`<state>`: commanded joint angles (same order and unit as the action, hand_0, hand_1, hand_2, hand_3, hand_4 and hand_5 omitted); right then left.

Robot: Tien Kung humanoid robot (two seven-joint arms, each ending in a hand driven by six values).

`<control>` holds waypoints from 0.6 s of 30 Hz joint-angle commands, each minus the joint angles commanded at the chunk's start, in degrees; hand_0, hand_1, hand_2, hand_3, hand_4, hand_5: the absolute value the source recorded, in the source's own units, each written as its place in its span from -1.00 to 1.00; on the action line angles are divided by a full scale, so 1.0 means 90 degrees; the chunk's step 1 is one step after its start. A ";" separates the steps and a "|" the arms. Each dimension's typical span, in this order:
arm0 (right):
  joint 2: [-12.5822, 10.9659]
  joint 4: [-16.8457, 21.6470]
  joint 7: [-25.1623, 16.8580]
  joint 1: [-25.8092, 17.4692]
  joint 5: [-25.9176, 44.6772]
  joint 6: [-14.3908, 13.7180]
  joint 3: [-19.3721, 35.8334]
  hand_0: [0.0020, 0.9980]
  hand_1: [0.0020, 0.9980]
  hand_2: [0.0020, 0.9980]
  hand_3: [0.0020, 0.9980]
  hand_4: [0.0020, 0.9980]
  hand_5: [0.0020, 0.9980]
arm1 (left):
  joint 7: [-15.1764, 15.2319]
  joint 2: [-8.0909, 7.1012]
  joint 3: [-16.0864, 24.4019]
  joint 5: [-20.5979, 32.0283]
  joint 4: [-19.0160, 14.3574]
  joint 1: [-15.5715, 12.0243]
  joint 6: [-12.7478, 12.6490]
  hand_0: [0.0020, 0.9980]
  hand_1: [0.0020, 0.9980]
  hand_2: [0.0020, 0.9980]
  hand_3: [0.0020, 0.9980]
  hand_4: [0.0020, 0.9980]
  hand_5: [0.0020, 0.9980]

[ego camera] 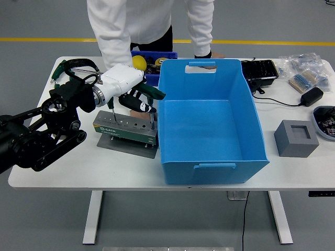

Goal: Lift tool from toolbox,place it in box,lift tool from toolbox,place it in box

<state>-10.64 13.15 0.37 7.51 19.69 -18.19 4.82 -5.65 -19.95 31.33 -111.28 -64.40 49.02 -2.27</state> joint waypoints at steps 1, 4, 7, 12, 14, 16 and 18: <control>0.0001 0.0000 0.0002 -0.0003 -0.0004 -0.0001 0.0002 0.39 0.34 0.46 0.12 0.59 0.38 | -0.0003 0.0006 -0.0021 0.0041 0.0023 -0.0005 -0.0020 -0.31 -0.76 -0.69 -0.64 1.00 0.38; 0.0004 0.0002 0.0003 -0.0012 0.0000 -0.0001 0.0002 0.39 0.34 0.46 0.12 0.59 0.38 | -0.0015 0.0026 -0.0068 0.0138 0.0082 -0.0029 -0.0078 -0.31 -0.76 -0.69 -0.64 1.00 0.38; 0.0007 0.0002 0.0005 -0.0023 -0.0002 -0.0001 0.0006 0.39 0.34 0.46 0.12 0.59 0.39 | -0.0039 0.0053 -0.0113 0.0234 0.0121 -0.0060 -0.0160 -0.45 -0.82 -0.74 -0.69 1.00 0.39; 0.0010 0.0003 0.0010 -0.0037 -0.0020 -0.0004 0.0017 0.39 0.34 0.46 0.12 0.59 0.39 | -0.0054 0.0087 -0.0186 0.0280 0.0110 -0.0083 -0.0408 -0.45 -0.82 -0.74 -0.69 1.00 0.39; 0.0010 0.0004 0.0011 -0.0040 -0.0026 -0.0005 0.0018 0.39 0.34 0.46 0.12 0.59 0.39 | -0.0064 0.0098 -0.0205 0.0282 0.0101 -0.0081 -0.0495 -0.56 -0.91 -0.81 -0.77 1.00 0.40; 0.0014 0.0003 0.0013 -0.0044 -0.0035 -0.0008 0.0026 0.39 0.34 0.46 0.12 0.59 0.39 | -0.0078 0.0112 -0.0218 0.0273 0.0103 -0.0079 -0.0570 -0.56 -0.91 -0.81 -0.77 1.00 0.40; 0.0014 0.0005 0.0015 -0.0049 -0.0039 -0.0008 0.0029 0.39 0.34 0.46 0.12 0.59 0.39 | -0.0080 0.0119 -0.0228 0.0274 0.0109 -0.0084 -0.0656 -0.56 -0.91 -0.81 -0.77 1.00 0.40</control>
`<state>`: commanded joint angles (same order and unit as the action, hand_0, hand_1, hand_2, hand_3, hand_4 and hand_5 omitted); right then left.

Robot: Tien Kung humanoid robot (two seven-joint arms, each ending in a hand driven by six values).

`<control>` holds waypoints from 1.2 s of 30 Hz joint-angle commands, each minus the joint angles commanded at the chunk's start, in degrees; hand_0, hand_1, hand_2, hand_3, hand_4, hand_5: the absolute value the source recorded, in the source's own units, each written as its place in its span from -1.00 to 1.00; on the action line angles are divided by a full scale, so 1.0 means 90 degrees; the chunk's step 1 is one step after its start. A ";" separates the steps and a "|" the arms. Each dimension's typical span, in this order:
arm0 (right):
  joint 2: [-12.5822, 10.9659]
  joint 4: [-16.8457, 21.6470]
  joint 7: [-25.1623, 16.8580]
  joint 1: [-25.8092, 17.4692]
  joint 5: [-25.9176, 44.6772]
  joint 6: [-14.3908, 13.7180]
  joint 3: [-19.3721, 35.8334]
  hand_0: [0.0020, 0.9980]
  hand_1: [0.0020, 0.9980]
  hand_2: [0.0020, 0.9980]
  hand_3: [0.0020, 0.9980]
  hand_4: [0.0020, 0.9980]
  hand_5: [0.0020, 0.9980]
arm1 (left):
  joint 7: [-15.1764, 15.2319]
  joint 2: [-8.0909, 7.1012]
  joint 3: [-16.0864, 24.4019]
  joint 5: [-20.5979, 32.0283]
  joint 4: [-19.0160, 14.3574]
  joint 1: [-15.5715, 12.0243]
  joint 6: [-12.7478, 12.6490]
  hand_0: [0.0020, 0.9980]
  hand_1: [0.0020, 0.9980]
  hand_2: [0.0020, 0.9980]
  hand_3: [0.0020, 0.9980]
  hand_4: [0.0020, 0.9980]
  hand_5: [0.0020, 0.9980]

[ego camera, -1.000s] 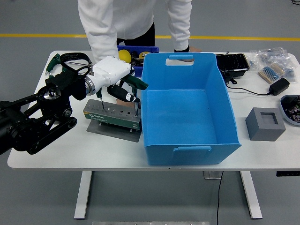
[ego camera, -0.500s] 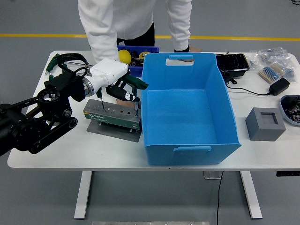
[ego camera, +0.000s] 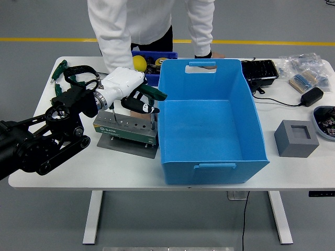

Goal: Lift tool from toolbox,place it in box,lift tool from toolbox,place it in box

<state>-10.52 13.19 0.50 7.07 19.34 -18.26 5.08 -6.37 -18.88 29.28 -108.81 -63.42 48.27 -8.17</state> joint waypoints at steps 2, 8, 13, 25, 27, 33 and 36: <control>0.0001 0.0000 -0.0002 -0.0003 0.0005 -0.0001 -0.0001 0.39 0.34 0.46 0.12 0.59 0.39 | 0.0015 0.0002 -0.0014 0.0014 0.0006 -0.0005 -0.0069 -0.59 -0.95 -0.84 -0.83 1.00 0.41; 0.0000 0.0000 -0.0006 -0.0001 0.0018 0.0002 -0.0007 0.39 0.34 0.46 0.12 0.59 0.39 | 0.0142 0.0006 -0.0049 0.0070 0.0042 -0.0009 -0.0281 -0.60 -0.98 -0.88 -0.91 1.00 0.43; -0.0001 0.0000 -0.0021 0.0009 0.0073 0.0006 -0.0037 0.39 0.34 0.46 0.12 0.59 0.39 | 0.0285 -0.0001 -0.0041 0.0104 0.0054 -0.0006 -0.0492 -0.60 -0.99 -0.92 -0.95 1.00 0.44; 0.0003 -0.0006 -0.0015 0.0022 0.0071 0.0003 -0.0027 0.40 0.34 0.46 0.12 0.59 0.38 | 0.0480 -0.0035 0.0059 0.0178 -0.0021 0.0004 -0.0838 -0.65 -1.00 -0.96 -0.99 0.92 0.56; 0.0003 -0.0007 -0.0016 0.0023 0.0072 0.0003 -0.0028 0.40 0.34 0.46 0.12 0.59 0.38 | 0.0501 -0.0053 0.0119 0.0202 -0.0063 0.0009 -0.0880 -0.65 -1.00 -0.96 -0.99 0.92 0.56; -0.0002 -0.0007 -0.0022 0.0028 0.0082 0.0009 -0.0040 0.39 0.34 0.46 0.12 0.59 0.38 | 0.0484 -0.0108 0.0278 0.0223 -0.0241 0.0014 -0.0918 -0.65 -1.00 -0.97 -1.00 0.63 0.55; -0.0005 -0.0009 -0.0030 0.0031 0.0098 0.0011 -0.0054 0.39 0.34 0.46 0.12 0.59 0.38 | 0.0459 -0.0136 0.0353 0.0230 -0.0363 0.0014 -0.0892 -0.65 -1.00 -0.97 -1.00 0.63 0.55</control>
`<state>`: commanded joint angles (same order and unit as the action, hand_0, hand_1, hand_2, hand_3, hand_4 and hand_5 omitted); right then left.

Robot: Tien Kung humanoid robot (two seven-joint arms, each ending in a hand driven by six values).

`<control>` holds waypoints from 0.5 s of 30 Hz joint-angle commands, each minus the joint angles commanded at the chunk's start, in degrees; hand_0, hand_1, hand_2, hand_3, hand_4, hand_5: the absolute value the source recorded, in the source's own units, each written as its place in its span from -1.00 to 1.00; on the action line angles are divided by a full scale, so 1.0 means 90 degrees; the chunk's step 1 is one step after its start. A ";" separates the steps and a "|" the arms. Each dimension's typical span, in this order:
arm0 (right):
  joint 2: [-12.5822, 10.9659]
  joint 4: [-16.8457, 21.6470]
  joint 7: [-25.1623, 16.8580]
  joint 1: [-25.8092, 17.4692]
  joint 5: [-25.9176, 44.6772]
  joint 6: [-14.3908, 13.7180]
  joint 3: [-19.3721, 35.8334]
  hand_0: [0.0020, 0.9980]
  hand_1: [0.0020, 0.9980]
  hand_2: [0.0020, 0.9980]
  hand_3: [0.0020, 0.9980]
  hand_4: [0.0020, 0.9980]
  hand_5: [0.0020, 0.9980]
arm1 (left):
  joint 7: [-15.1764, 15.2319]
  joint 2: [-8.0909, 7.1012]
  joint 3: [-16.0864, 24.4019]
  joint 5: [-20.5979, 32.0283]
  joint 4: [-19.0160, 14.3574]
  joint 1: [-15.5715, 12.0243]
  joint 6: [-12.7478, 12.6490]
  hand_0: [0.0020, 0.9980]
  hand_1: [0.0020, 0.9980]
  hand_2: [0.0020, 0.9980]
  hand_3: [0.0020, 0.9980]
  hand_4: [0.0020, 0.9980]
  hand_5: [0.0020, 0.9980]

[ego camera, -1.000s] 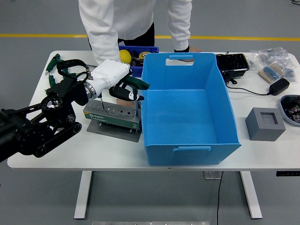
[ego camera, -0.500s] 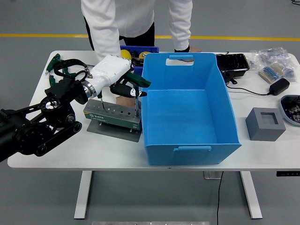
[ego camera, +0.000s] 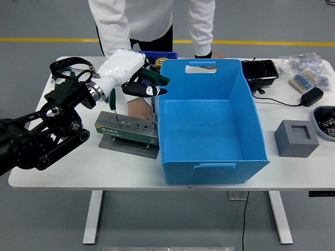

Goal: Lift tool from toolbox,place it in box,lift tool from toolbox,place it in box

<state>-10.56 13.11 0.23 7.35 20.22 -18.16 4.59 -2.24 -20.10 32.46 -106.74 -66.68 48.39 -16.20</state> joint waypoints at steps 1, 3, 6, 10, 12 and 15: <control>0.0000 -0.0001 -0.0001 0.0000 0.0003 0.0000 -0.0001 0.40 0.34 0.46 0.12 0.59 0.39 | -0.0004 -0.0007 0.0020 0.0007 -0.0033 0.0001 0.0011 -0.64 -1.00 -0.97 -0.99 0.42 0.38; -0.0002 -0.0002 -0.0003 0.0000 0.0007 0.0000 -0.0002 0.40 0.34 0.46 0.12 0.59 0.39 | -0.0015 -0.0030 0.0064 0.0017 -0.0130 0.0007 0.0048 -0.64 -1.00 -0.97 -0.99 0.42 0.38; -0.0003 -0.0003 -0.0002 0.0000 0.0003 -0.0001 0.0001 0.40 0.34 0.46 0.12 0.59 0.39 | -0.0051 -0.0061 0.0112 0.0024 -0.0254 0.0022 0.0125 -0.64 -1.00 -0.97 -0.99 0.42 0.38; 0.0000 -0.0004 -0.0001 -0.0005 0.0003 -0.0002 0.0005 0.40 0.34 0.46 0.12 0.59 0.38 | -0.0087 -0.0115 0.0180 0.0023 -0.0435 0.0057 0.0265 -0.63 -1.00 -0.97 -1.00 0.41 0.34; 0.0001 -0.0005 -0.0001 -0.0006 -0.0001 -0.0002 0.0007 0.40 0.34 0.46 0.12 0.59 0.38 | -0.0104 -0.0153 0.0217 0.0025 -0.0540 0.0100 0.0339 -0.63 -1.00 -0.97 -1.00 0.41 0.34; 0.0005 -0.0007 0.0010 -0.0008 -0.0032 -0.0006 0.0030 0.40 0.34 0.46 0.12 0.59 0.38 | -0.0111 -0.0215 0.0261 0.0017 -0.0649 0.0199 0.0405 -0.62 -1.00 -0.97 -0.99 0.38 0.26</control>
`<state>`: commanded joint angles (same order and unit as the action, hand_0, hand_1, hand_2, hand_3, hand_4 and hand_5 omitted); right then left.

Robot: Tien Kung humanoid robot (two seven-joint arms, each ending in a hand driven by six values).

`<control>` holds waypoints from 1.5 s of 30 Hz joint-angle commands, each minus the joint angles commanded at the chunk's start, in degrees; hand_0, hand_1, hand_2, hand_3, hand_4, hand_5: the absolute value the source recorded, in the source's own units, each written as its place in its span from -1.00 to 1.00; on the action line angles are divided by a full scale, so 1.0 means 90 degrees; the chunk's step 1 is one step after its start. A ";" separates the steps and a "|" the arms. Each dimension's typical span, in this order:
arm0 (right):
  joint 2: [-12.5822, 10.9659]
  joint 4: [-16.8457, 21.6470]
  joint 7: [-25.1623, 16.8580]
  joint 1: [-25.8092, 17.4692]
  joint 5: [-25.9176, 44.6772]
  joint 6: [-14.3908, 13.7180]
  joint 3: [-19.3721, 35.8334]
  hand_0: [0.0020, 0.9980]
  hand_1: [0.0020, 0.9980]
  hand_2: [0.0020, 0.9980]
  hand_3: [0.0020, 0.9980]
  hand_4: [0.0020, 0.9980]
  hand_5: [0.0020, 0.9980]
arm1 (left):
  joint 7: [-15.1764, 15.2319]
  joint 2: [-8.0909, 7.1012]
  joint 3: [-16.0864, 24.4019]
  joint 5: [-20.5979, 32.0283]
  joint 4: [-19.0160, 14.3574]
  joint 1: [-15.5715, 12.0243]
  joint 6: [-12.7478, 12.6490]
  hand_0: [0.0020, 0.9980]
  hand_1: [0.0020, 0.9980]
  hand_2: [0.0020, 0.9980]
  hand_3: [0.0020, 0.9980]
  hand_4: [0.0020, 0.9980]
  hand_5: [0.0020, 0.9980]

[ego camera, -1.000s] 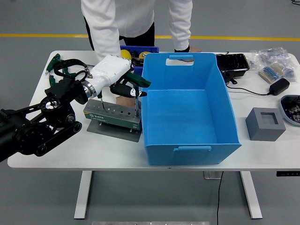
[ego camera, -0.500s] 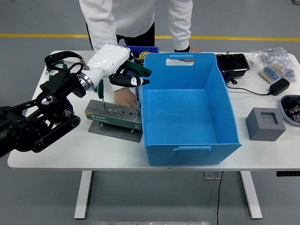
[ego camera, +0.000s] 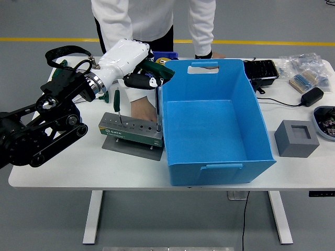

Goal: Lift tool from toolbox,place it in box,lift tool from toolbox,place it in box

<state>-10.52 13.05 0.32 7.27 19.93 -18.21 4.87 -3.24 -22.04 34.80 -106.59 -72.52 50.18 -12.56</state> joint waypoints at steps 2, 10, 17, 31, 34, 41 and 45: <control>-0.0001 0.0000 0.0004 0.0000 -0.0012 -0.0001 0.0006 0.40 0.34 0.46 0.12 0.59 0.38 | 0.0011 -0.0037 0.0024 -0.0003 -0.0029 0.0063 0.0038 -0.62 -1.00 -0.97 -0.99 0.38 0.26; -0.0006 -0.0001 0.0013 0.0001 -0.0057 0.0000 0.0026 0.40 0.34 0.46 0.12 0.59 0.39 | 0.0028 -0.0244 0.0092 -0.0057 -0.0155 0.0372 0.0180 -0.62 -1.00 -0.98 -0.99 0.36 0.21; -0.0010 -0.0001 0.0020 -0.0001 -0.0079 0.0003 0.0036 0.39 0.34 0.46 0.12 0.59 0.38 | 0.0031 -0.0268 0.0401 -0.0133 -0.0458 0.0552 0.0172 -0.63 -1.00 -0.97 -0.99 0.37 0.21; -0.0001 0.0004 0.0044 -0.0017 -0.0128 -0.0011 0.0073 0.40 0.34 0.46 0.12 0.59 0.38 | 0.0023 0.0170 -0.0012 0.0138 -0.1162 0.0651 0.0044 -0.62 -1.00 -0.96 -0.98 0.37 0.20; -0.0006 0.0008 0.0044 -0.0016 -0.0130 -0.0009 0.0067 0.40 0.34 0.46 0.12 0.59 0.38 | 0.0075 0.0273 -0.0487 0.0369 -0.1078 0.0676 0.0028 -0.56 -0.88 -0.78 -0.81 0.42 0.18; -0.0021 0.0015 0.0016 -0.0004 -0.0061 -0.0006 0.0025 0.40 0.34 0.46 0.12 0.59 0.38 | 0.0030 0.0490 -0.1127 0.0673 -0.0615 0.0697 0.0459 -0.37 -0.51 -0.41 -0.26 0.67 0.36; -0.0026 0.0018 0.0005 -0.0001 -0.0044 -0.0006 0.0010 0.40 0.34 0.46 0.12 0.59 0.38 | 0.0107 0.0573 -0.1321 0.0796 -0.0371 0.0700 0.0667 -0.37 -0.51 -0.41 -0.26 0.67 0.36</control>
<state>-10.75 13.21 0.37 7.26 19.54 -18.27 4.96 -2.28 -16.88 22.92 -99.43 -75.86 56.48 -6.55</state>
